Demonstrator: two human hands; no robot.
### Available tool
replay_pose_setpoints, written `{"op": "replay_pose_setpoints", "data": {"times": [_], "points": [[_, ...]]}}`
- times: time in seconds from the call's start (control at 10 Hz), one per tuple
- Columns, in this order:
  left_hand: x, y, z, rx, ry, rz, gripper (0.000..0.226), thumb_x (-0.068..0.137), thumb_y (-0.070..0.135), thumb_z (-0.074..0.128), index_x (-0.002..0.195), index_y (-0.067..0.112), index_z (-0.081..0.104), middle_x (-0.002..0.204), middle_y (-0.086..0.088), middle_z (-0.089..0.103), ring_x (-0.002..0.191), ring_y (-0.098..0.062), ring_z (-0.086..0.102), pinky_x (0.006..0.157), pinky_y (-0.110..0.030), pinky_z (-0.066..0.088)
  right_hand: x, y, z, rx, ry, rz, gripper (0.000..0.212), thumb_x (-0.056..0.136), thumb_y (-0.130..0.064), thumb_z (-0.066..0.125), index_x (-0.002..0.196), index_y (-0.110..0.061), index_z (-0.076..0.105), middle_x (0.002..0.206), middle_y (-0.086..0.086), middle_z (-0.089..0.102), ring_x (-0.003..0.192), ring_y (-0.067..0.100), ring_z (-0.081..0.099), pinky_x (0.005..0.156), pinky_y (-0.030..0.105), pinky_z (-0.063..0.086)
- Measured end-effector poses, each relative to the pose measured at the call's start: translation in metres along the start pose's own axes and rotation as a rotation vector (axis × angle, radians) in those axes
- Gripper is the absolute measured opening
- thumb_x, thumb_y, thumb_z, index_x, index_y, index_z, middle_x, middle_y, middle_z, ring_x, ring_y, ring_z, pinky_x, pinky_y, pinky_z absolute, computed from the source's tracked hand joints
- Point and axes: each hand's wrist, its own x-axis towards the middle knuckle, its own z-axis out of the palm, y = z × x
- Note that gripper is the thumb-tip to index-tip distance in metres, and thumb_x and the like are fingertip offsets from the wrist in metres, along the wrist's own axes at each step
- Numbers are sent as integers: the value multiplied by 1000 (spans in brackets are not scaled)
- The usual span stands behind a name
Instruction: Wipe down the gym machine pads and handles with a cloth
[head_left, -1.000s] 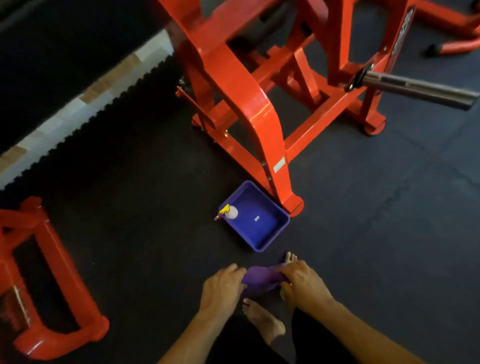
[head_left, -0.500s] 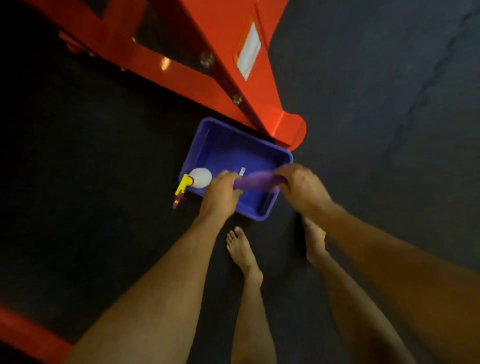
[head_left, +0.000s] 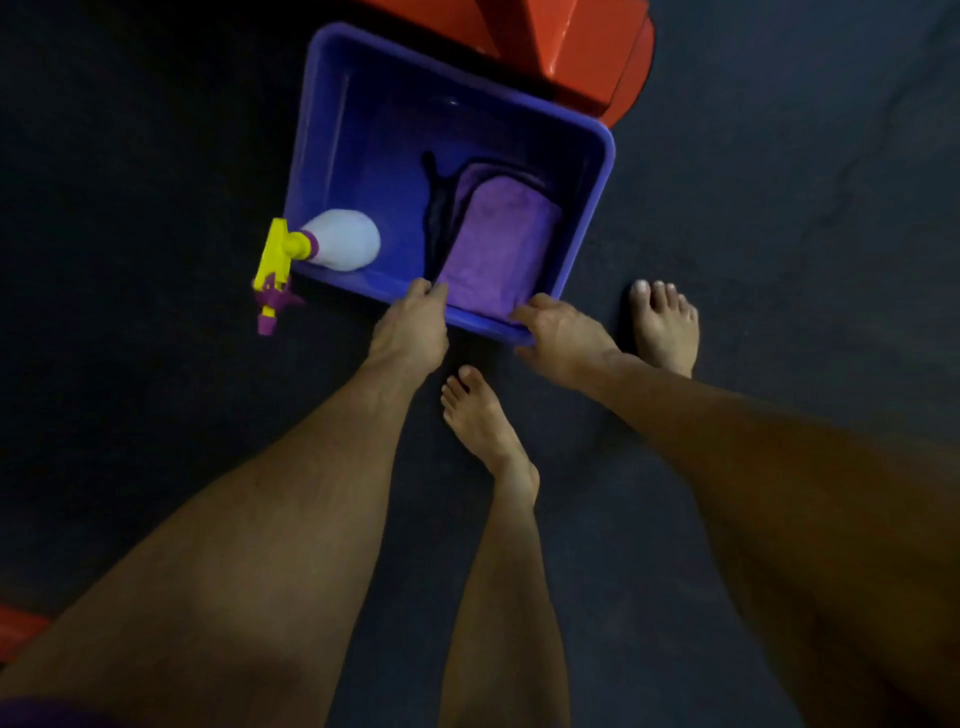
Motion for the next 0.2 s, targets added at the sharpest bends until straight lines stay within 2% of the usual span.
{"op": "replay_pose_setpoints", "data": {"times": [0.1,0.2], "points": [[-23,11,-16,-115,56,26,54,98,19,66,148,17,43,148,-10,42,128,-31,53,101,-44,46,-23,-6,-11,160,101,65,52,90,-28,70,137,-15,56,133,9,54,123,30,55,103,46,47],[-37,16,-31,-178,44,58,60,97,22,69,150,19,42,149,-8,43,131,-28,51,103,-43,46,-45,-12,-34,200,124,82,56,90,-28,72,141,-13,54,136,9,55,127,28,54,109,36,40]]}}
